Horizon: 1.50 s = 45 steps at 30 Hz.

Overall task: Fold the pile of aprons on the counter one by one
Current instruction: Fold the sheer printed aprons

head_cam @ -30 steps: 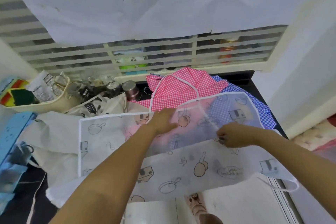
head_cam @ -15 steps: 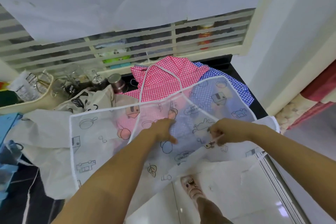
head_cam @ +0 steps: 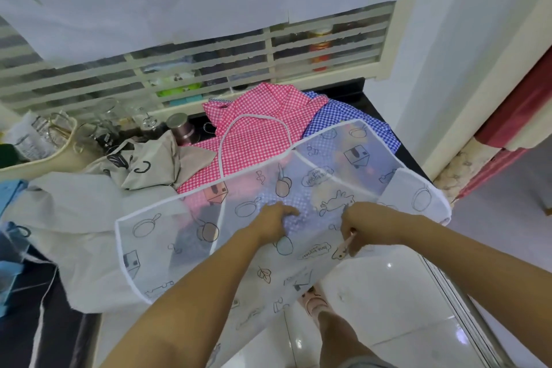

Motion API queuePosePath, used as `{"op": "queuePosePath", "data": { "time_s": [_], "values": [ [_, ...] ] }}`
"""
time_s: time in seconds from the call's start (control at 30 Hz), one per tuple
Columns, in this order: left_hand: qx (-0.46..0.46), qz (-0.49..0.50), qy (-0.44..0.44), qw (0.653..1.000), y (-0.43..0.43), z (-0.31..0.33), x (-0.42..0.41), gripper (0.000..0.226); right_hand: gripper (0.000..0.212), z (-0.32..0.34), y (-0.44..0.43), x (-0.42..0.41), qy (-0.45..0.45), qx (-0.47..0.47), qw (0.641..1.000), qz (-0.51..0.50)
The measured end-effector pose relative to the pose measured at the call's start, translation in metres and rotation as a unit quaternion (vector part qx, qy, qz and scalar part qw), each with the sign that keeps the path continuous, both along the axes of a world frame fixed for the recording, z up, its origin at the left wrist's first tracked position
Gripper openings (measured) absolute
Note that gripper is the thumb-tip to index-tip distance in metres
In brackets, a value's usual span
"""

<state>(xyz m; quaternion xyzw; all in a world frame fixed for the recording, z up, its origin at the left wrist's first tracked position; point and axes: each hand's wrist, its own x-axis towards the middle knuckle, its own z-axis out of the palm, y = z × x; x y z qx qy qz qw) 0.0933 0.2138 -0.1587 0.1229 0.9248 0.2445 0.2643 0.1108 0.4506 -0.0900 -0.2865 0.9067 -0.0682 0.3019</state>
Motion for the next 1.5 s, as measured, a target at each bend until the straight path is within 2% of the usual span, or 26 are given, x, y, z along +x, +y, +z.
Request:
{"op": "queuePosePath", "data": {
  "time_s": [0.1,0.23,0.47,0.6,0.7,0.83,0.9,1.0,1.07,1.13,1.2,1.23,1.27,1.33,1.4,1.5],
  "values": [
    [0.025,0.030,-0.024,0.999,-0.005,-0.003,-0.004,0.060,0.023,0.001,-0.001,0.000,0.018,0.007,1.000,0.013],
    [0.107,0.061,-0.069,0.990,-0.010,-0.010,-0.006,0.049,0.030,0.005,-0.005,-0.003,0.012,0.016,1.000,0.005],
    [0.072,0.017,-0.196,0.978,-0.009,-0.005,-0.012,0.018,0.038,0.045,-0.012,-0.023,-0.026,-0.028,0.999,0.032],
    [0.184,0.114,-0.343,0.914,-0.014,0.019,-0.034,0.078,0.034,0.060,-0.015,-0.054,0.001,0.003,0.999,0.044],
    [0.229,0.166,-0.390,0.876,-0.029,0.034,-0.056,0.096,0.027,0.062,-0.025,-0.081,-0.019,0.028,0.998,0.052],
    [0.213,0.212,-0.391,0.870,-0.047,0.038,-0.078,0.107,0.037,0.049,-0.043,-0.118,-0.045,0.073,0.994,0.065],
    [0.205,0.205,-0.407,0.866,-0.050,0.035,-0.087,0.104,0.040,0.043,-0.052,-0.138,-0.058,0.085,0.992,0.077],
    [0.218,0.206,-0.452,0.840,-0.056,0.026,-0.107,0.107,0.039,0.036,-0.065,-0.171,-0.064,0.075,0.991,0.091],
    [0.235,0.210,-0.499,0.807,-0.061,0.020,-0.117,0.113,0.035,0.028,-0.072,-0.190,-0.057,0.051,0.993,0.095],
    [0.252,0.239,-0.499,0.794,-0.058,0.020,-0.125,0.097,0.032,0.015,-0.079,-0.208,-0.047,0.038,0.994,0.093],
    [0.301,0.307,-0.415,0.802,-0.052,0.020,-0.127,0.066,0.030,0.003,-0.081,-0.221,-0.033,0.038,0.994,0.097],
    [0.312,0.322,-0.376,0.811,-0.051,0.020,-0.131,0.060,0.030,-0.002,-0.082,-0.230,-0.028,0.039,0.994,0.096],
    [0.289,0.310,-0.360,0.831,-0.053,0.017,-0.132,0.065,0.029,-0.006,-0.079,-0.236,-0.026,0.037,0.995,0.090],
    [0.188,0.228,-0.442,0.847,-0.057,0.018,-0.138,0.079,0.027,-0.016,-0.073,-0.249,-0.026,0.026,0.996,0.084],
    [0.116,0.154,-0.528,0.827,-0.064,0.024,-0.140,0.072,0.025,-0.025,-0.065,-0.255,-0.024,0.024,0.996,0.082],
    [0.082,0.134,-0.481,0.862,-0.075,0.026,-0.144,0.067,0.024,-0.038,-0.063,-0.261,-0.015,0.019,0.997,0.079]
  ]
}}
